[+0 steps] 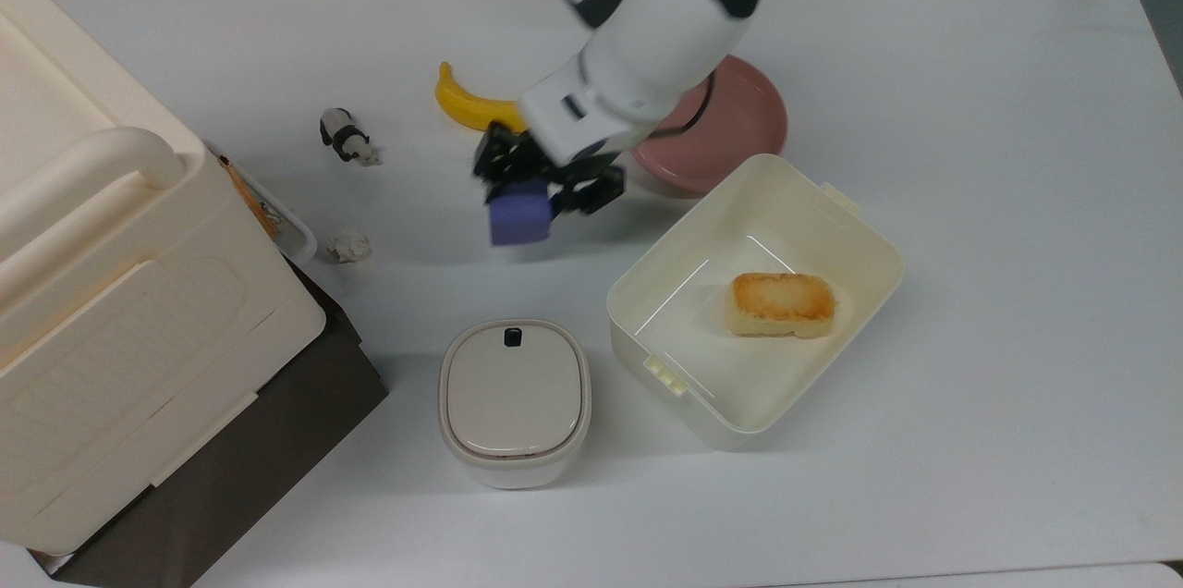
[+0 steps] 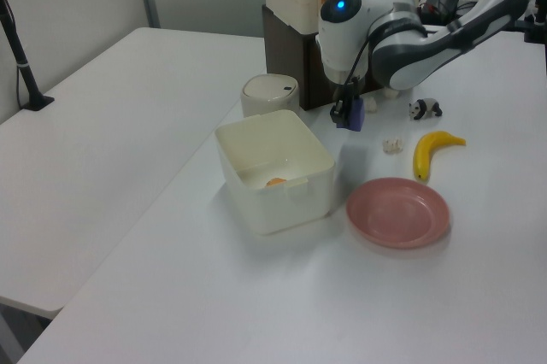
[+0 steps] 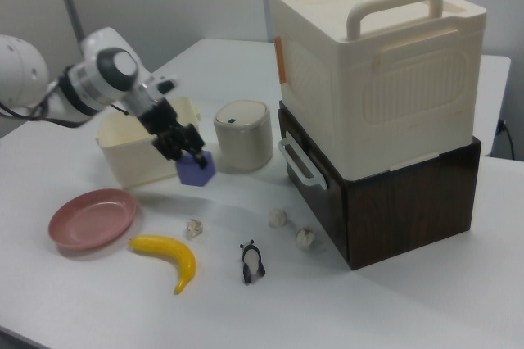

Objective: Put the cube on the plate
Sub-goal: 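Lift the purple cube and carry it over the pink plate, then lower the cube onto the plate and open the gripper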

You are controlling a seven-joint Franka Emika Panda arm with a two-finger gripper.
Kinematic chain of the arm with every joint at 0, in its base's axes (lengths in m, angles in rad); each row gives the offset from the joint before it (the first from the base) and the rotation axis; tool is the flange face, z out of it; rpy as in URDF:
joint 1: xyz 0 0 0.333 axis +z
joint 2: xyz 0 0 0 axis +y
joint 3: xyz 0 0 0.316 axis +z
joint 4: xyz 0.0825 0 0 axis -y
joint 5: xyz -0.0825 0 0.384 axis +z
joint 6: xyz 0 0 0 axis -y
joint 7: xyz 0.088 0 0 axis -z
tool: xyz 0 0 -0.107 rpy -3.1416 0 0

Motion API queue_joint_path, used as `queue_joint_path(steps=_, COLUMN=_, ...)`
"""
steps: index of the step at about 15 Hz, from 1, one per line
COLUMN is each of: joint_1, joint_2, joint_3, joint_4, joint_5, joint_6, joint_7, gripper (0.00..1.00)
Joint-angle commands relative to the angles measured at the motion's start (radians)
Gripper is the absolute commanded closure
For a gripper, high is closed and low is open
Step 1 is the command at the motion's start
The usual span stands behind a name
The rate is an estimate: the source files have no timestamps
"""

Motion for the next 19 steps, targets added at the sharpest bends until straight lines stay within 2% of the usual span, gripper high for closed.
queue_joint_path(steps=1, joint_1=0.004, joint_2=-0.061, joint_3=0.101, joint_4=-0.020, joint_5=0.050, joint_6=-0.146, joint_7=0.009, gripper=0.90)
queue_joint_path(steps=5, joint_1=0.004, joint_2=-0.083, joint_3=0.245, joint_4=-0.020, joint_5=0.077, joint_6=-0.330, joint_7=0.010, gripper=0.90)
queue_joint_path(steps=8, joint_1=0.005, joint_2=-0.086, joint_3=0.323, joint_4=-0.020, joint_5=0.111, joint_6=-0.405, joint_7=0.010, gripper=0.90)
queue_joint_path(steps=11, joint_1=0.010, joint_2=-0.084, joint_3=0.366, joint_4=-0.023, joint_5=0.128, joint_6=-0.445, joint_7=0.010, gripper=0.91)
queue_joint_path(steps=14, joint_1=0.028, joint_2=-0.083, joint_3=0.380, joint_4=-0.026, joint_5=0.132, joint_6=-0.447, joint_7=0.012, gripper=0.91)
queue_joint_path(steps=15, joint_1=0.033, joint_2=-0.081, joint_3=0.380, joint_4=-0.026, joint_5=0.134, joint_6=-0.447, joint_7=0.012, gripper=0.87)
queue_joint_path(steps=16, joint_1=0.036, joint_2=-0.081, joint_3=0.382, joint_4=-0.026, joint_5=0.142, joint_6=-0.448, joint_7=0.015, gripper=0.64)
queue_joint_path(steps=17, joint_1=0.039, joint_2=-0.081, joint_3=0.380, joint_4=-0.025, joint_5=0.155, joint_6=-0.448, joint_7=0.032, gripper=0.20)
queue_joint_path(steps=18, joint_1=0.041, joint_2=-0.081, joint_3=0.380, joint_4=-0.025, joint_5=0.157, joint_6=-0.451, joint_7=0.052, gripper=0.00)
queue_joint_path(steps=19, joint_1=0.042, joint_2=-0.081, joint_3=0.382, joint_4=-0.025, joint_5=0.157, joint_6=-0.451, joint_7=0.061, gripper=0.00)
